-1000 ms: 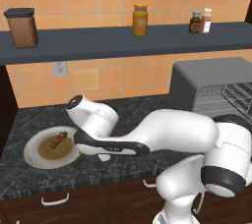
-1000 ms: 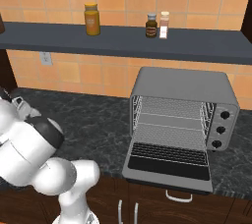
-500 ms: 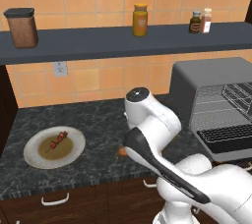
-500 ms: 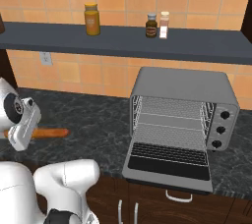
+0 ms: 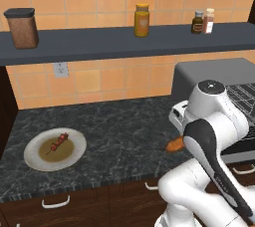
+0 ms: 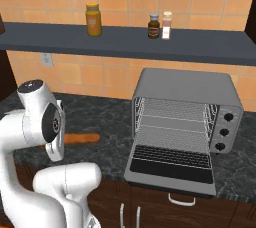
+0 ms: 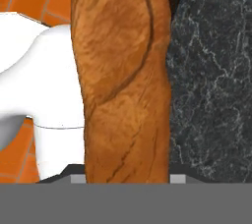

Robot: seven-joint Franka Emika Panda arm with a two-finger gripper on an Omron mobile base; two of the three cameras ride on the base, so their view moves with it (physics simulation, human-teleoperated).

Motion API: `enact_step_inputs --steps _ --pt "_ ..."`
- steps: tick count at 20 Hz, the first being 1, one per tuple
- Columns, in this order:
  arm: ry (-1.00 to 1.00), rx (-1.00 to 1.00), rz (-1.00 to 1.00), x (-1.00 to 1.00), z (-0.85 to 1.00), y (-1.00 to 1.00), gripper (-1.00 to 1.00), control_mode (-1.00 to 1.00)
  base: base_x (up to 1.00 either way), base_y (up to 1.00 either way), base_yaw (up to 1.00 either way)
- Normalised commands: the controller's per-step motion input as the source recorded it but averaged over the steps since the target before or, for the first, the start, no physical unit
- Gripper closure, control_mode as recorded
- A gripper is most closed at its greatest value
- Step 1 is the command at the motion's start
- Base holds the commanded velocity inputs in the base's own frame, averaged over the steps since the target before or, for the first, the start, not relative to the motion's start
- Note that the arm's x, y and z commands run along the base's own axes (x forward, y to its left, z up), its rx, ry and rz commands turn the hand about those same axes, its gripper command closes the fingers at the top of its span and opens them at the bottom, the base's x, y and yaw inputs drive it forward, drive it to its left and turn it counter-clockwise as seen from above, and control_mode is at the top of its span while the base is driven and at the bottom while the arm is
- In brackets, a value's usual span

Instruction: Pick up the kebab skewer and baguette bread, and place them inside the toaster oven. Close the toaster oven door and start by setting the timer.

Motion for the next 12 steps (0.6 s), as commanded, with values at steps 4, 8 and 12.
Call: enact_step_inputs --steps 4,8,12 --pt "0.0 0.13 0.0 0.0 0.52 -1.0 1.0 -1.0 0.0 0.0 0.0" --pt "-0.04 0.12 0.01 -0.04 0.07 -1.0 1.0 -1.0 0.0 0.0 0.0" --pt "-0.04 0.04 0.0 0.05 0.0 -1.0 1.0 -1.0 0.0 0.0 0.0"
